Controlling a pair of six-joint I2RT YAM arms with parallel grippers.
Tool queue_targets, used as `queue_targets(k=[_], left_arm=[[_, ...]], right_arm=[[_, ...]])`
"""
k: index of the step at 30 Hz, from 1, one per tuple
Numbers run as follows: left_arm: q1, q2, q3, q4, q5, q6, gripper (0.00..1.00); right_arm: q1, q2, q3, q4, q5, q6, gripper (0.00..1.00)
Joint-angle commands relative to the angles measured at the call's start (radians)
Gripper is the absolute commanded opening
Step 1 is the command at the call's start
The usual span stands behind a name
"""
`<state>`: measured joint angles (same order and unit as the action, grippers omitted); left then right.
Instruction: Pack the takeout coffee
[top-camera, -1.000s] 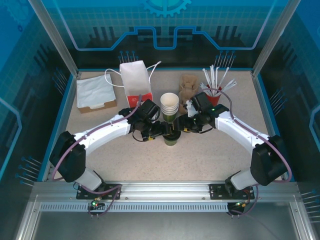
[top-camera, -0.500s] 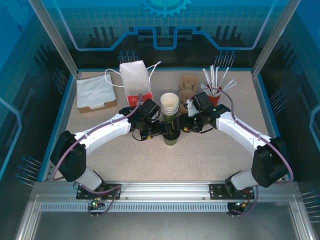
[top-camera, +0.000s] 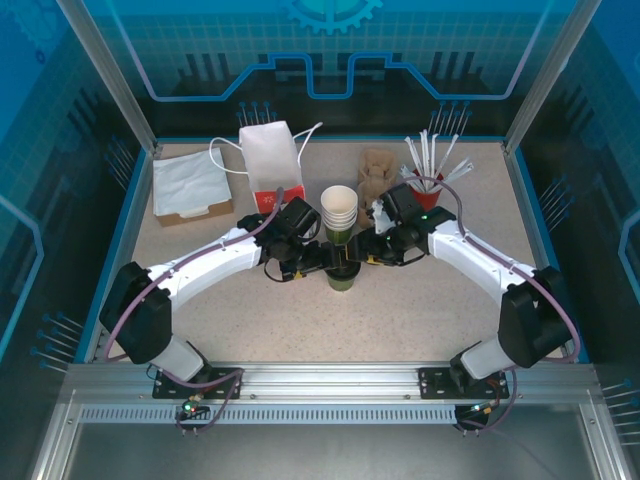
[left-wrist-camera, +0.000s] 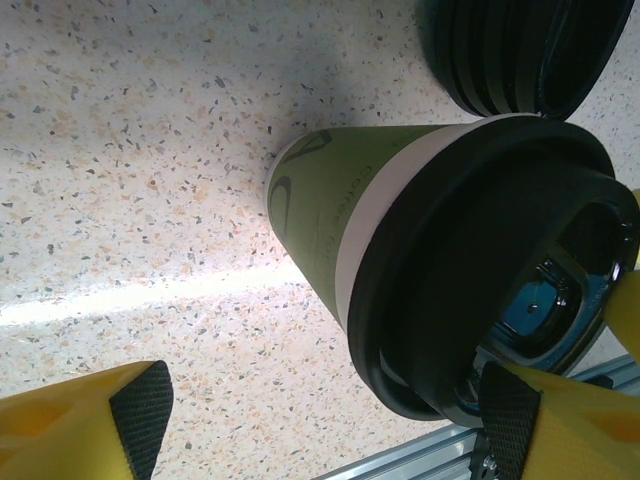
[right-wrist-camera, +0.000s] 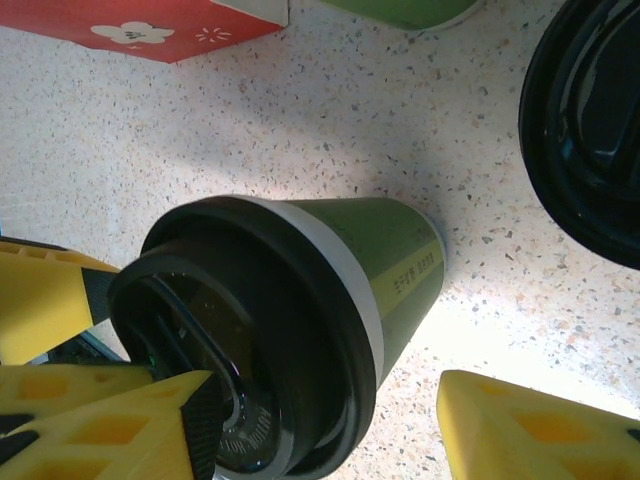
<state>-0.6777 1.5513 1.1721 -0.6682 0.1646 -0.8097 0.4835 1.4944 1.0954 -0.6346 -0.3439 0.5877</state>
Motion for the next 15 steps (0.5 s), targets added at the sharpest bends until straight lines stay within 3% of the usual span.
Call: queue_targets(k=[1, 15], left_arm=[[0.001, -0.002, 0.003, -0.023, 0.014, 0.014, 0.84], [0.001, 0.003, -0.011, -0.033, 0.000, 0.021, 0.83]], right_arm=[[0.001, 0.016, 0.042, -0.002, 0.013, 0.004, 0.60], [0.004, 0.087, 0.072, -0.016, 0.045, 0.003, 0.56]])
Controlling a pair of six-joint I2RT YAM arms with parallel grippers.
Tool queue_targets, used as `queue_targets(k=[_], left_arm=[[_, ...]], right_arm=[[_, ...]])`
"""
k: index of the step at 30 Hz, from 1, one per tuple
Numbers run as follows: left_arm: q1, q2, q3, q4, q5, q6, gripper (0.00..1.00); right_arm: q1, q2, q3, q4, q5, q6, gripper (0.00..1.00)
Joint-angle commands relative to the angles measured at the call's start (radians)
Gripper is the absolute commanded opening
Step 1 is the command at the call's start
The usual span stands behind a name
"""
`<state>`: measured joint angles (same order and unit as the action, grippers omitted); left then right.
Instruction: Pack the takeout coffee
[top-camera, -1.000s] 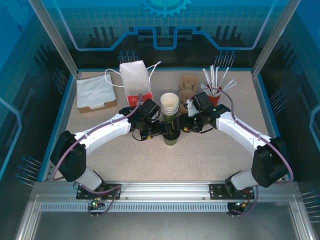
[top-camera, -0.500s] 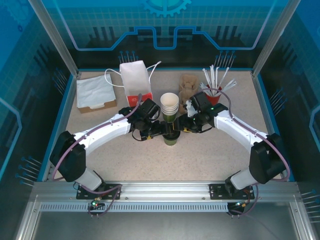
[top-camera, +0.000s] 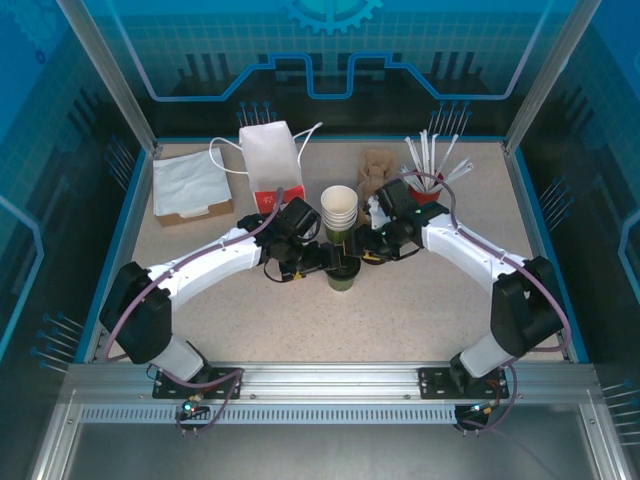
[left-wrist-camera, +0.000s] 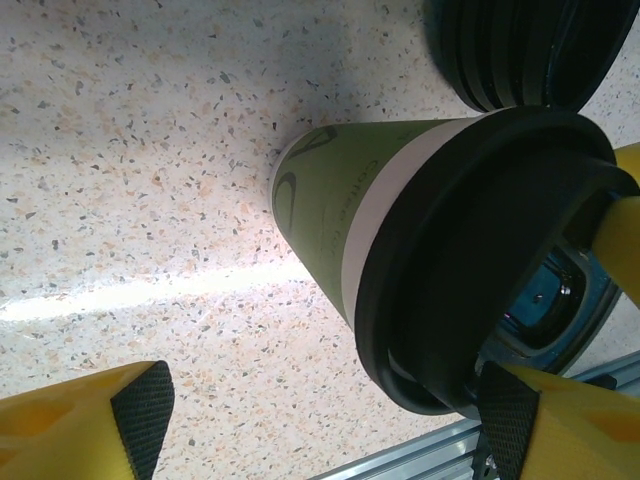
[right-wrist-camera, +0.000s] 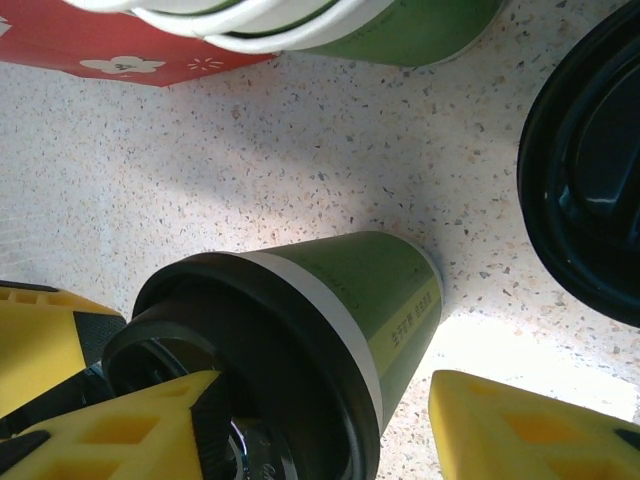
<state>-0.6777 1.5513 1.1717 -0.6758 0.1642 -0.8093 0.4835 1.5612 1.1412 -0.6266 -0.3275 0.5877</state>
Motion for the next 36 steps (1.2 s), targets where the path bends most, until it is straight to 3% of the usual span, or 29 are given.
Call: queue_targets(k=[1, 9, 36], left_arm=[[0.002, 0.004, -0.011, -0.027, -0.001, 0.021, 0.83], [0.001, 0.013, -0.053, -0.034, -0.036, 0.025, 0.81], [0.000, 0.016, -0.214, 0.012, -0.028, -0.016, 0.72]], right_arm=[[0.004, 0.025, 0.026, -0.027, 0.037, 0.004, 0.55], [0.006, 0.060, 0.037, -0.083, 0.073, -0.007, 0.49], [0.068, 0.184, 0.078, -0.343, 0.285, -0.060, 0.44]])
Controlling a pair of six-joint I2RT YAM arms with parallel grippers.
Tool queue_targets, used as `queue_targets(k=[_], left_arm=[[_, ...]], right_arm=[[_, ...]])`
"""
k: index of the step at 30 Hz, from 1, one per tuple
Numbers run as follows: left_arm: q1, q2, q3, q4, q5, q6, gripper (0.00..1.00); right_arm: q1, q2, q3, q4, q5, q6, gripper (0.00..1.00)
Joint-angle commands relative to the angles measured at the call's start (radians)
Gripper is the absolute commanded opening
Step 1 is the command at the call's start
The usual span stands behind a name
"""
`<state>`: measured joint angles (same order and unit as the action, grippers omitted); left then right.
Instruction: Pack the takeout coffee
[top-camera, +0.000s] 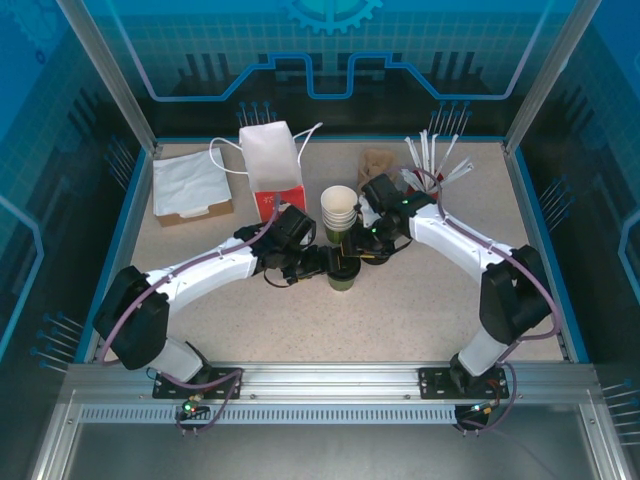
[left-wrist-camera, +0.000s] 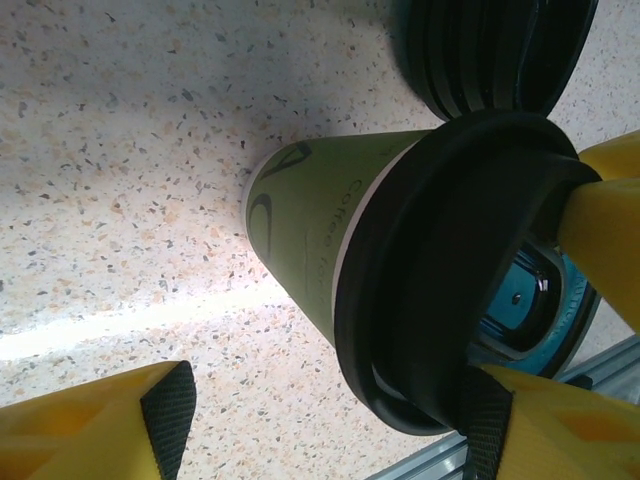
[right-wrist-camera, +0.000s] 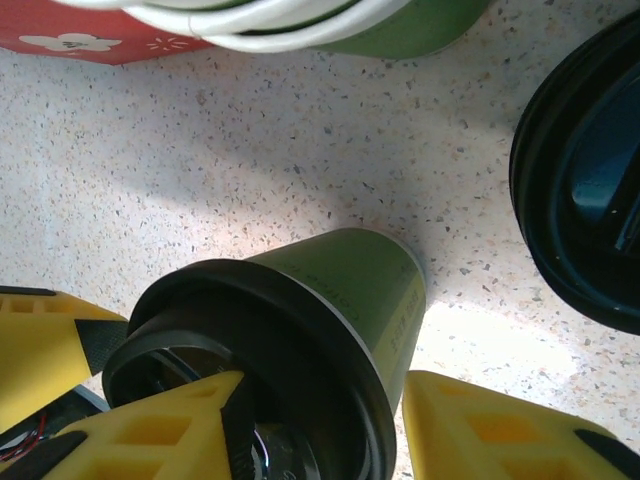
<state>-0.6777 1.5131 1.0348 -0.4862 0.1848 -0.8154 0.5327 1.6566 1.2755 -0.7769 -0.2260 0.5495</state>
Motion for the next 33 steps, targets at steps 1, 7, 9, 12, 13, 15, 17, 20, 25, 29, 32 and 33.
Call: queue_targets(k=[1, 7, 9, 12, 13, 15, 17, 20, 25, 29, 32, 33], left_arm=[[0.001, 0.055, -0.080, -0.174, -0.047, -0.010, 0.72], [0.000, 0.037, -0.059, -0.166, -0.038, -0.002, 0.72], [0.000, 0.031, -0.036, -0.175, -0.040, 0.002, 0.72], [0.000, 0.023, -0.002, -0.182, -0.031, 0.006, 0.73], [0.000, 0.022, 0.009, -0.186, -0.029, 0.008, 0.73], [0.001, 0.012, 0.038, -0.191, -0.022, 0.008, 0.75], [0.002, 0.003, 0.066, -0.192, -0.015, 0.009, 0.76], [0.002, -0.016, 0.106, -0.206, -0.008, 0.011, 0.80], [0.015, -0.071, 0.120, -0.205, 0.004, 0.002, 0.85], [0.038, -0.154, 0.090, -0.205, -0.035, -0.002, 0.88], [0.068, -0.222, 0.056, -0.212, -0.079, -0.001, 0.93], [0.079, -0.247, 0.045, -0.219, -0.099, -0.002, 0.95]], right_arm=[[0.021, 0.092, -0.056, -0.198, 0.192, -0.021, 0.44], [0.023, 0.072, -0.047, -0.192, 0.193, -0.025, 0.42], [0.024, 0.058, -0.030, -0.187, 0.181, -0.029, 0.43], [0.023, 0.025, -0.009, -0.165, 0.158, -0.025, 0.44], [0.022, 0.016, -0.001, -0.158, 0.151, -0.024, 0.44], [0.021, -0.006, 0.012, -0.137, 0.124, -0.024, 0.45], [0.018, -0.030, 0.020, -0.117, 0.103, -0.022, 0.47], [0.014, -0.067, 0.023, -0.095, 0.086, -0.021, 0.53], [0.015, -0.143, 0.010, -0.091, 0.119, -0.041, 0.74], [0.029, -0.195, -0.006, -0.106, 0.150, -0.084, 0.91], [0.067, -0.216, -0.003, -0.140, 0.204, -0.119, 1.00], [0.086, -0.216, 0.003, -0.154, 0.223, -0.131, 1.00]])
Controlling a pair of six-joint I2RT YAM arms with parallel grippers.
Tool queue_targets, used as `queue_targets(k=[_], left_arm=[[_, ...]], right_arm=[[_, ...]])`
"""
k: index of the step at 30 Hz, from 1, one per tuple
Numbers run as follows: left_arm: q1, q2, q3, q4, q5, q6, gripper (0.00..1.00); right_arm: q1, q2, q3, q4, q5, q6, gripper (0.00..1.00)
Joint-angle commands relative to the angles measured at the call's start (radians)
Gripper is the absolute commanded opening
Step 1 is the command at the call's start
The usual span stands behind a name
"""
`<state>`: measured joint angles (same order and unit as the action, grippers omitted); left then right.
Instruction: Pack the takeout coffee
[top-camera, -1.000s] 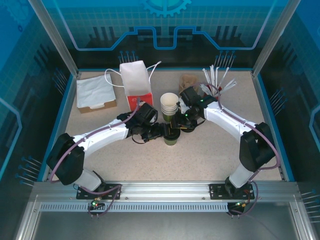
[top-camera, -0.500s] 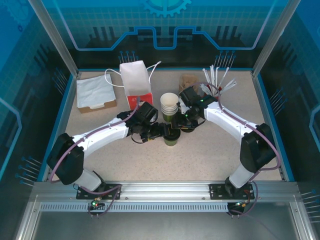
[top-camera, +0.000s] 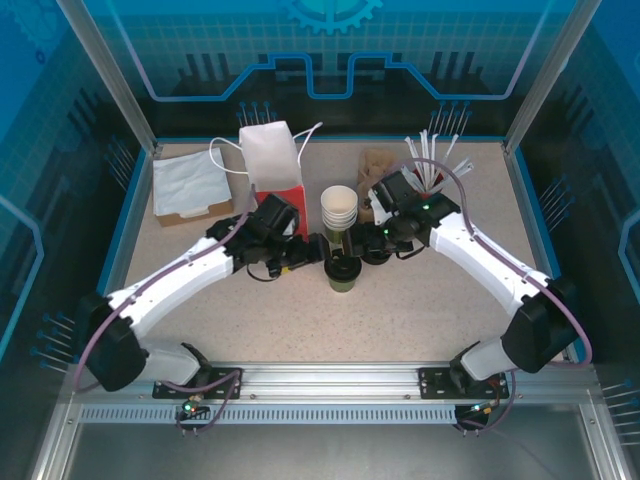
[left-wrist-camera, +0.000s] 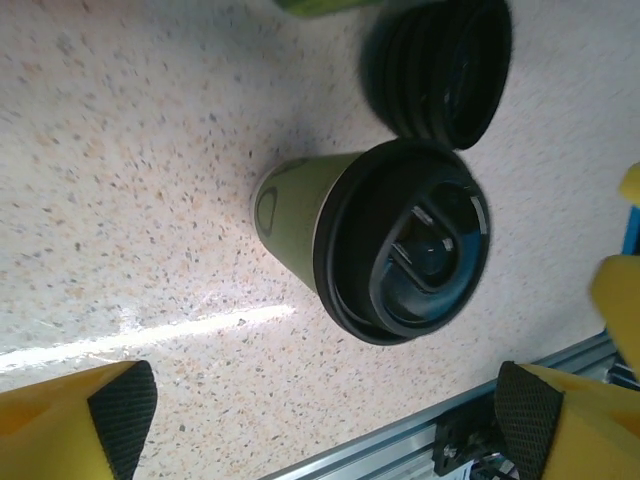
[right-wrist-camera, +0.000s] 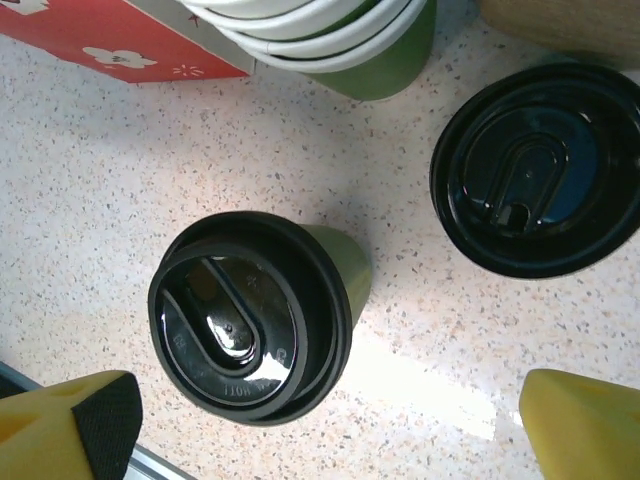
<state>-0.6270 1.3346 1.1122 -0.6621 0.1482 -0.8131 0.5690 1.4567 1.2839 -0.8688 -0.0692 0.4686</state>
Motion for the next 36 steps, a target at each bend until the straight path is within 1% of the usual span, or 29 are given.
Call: queue_targets(k=[1, 3, 6, 9, 12, 18, 36], left_arm=[[0.035, -0.087, -0.041, -0.048, -0.080, -0.003, 0.96], [0.049, -0.130, -0.061, -0.060, -0.121, -0.002, 0.99], [0.072, -0.175, -0.083, -0.076, -0.154, -0.001, 0.99], [0.091, -0.202, -0.105, -0.079, -0.156, -0.006, 0.99], [0.101, -0.214, -0.119, -0.079, -0.154, -0.008, 0.99], [0.104, -0.216, -0.136, -0.079, -0.147, -0.008, 0.99], [0.105, -0.223, -0.148, -0.074, -0.148, -0.004, 0.99]], right_arm=[[0.066, -0.013, 0.003, -0.074, 0.083, -0.060, 1.00], [0.108, 0.008, 0.033, -0.110, 0.130, -0.074, 1.00], [0.169, 0.071, 0.094, -0.165, 0.188, -0.093, 1.00], [0.216, 0.145, 0.158, -0.205, 0.233, -0.106, 1.00], [0.245, 0.208, 0.209, -0.222, 0.237, -0.120, 1.00], [0.261, 0.283, 0.260, -0.239, 0.230, -0.127, 1.00], [0.270, 0.390, 0.295, -0.237, 0.228, -0.150, 1.00]])
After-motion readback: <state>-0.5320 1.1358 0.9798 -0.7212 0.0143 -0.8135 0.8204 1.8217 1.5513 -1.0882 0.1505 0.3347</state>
